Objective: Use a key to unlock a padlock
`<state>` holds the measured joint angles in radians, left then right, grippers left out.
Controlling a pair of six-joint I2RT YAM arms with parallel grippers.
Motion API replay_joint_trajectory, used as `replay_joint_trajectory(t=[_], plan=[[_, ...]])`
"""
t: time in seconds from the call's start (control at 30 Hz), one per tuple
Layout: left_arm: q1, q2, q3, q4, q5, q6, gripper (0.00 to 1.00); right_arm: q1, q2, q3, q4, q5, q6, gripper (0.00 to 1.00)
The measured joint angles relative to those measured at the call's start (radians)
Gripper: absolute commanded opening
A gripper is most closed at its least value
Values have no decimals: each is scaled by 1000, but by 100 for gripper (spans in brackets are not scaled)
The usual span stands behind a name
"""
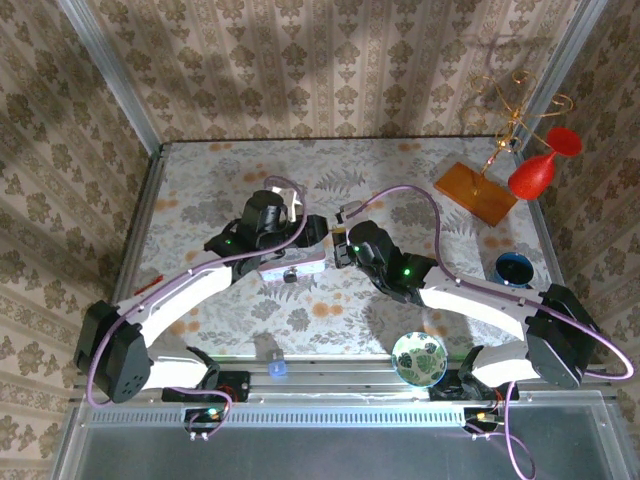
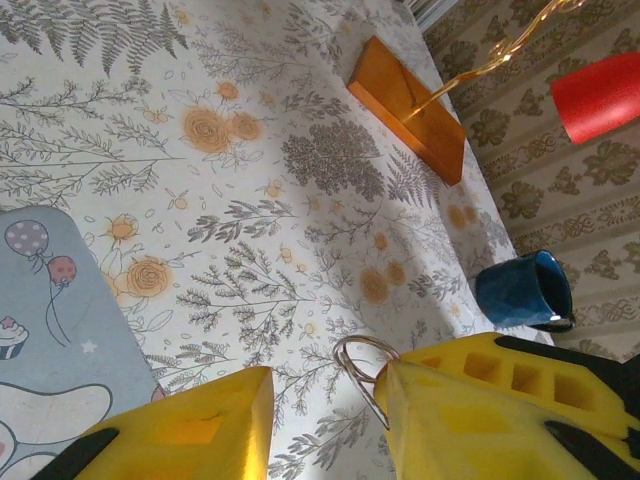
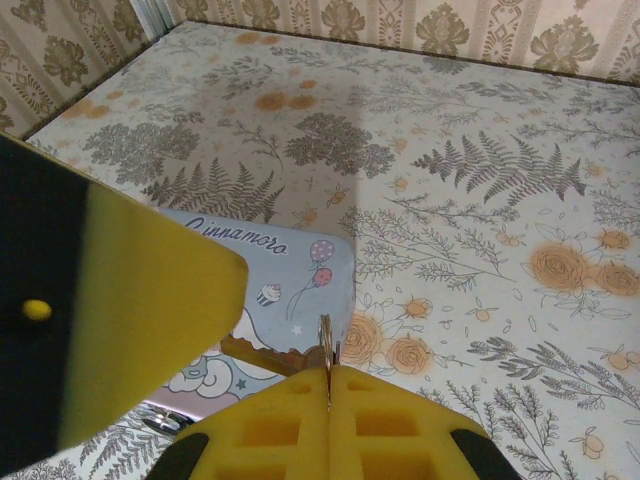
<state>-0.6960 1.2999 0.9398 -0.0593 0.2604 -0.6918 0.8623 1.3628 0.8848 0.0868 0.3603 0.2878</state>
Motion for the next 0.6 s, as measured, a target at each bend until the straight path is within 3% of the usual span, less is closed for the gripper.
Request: replay_joint_trajectory(t=[0.6], plan=[[-5, 40, 10, 4, 24, 0, 33, 1, 10, 3, -8, 10, 0, 0]])
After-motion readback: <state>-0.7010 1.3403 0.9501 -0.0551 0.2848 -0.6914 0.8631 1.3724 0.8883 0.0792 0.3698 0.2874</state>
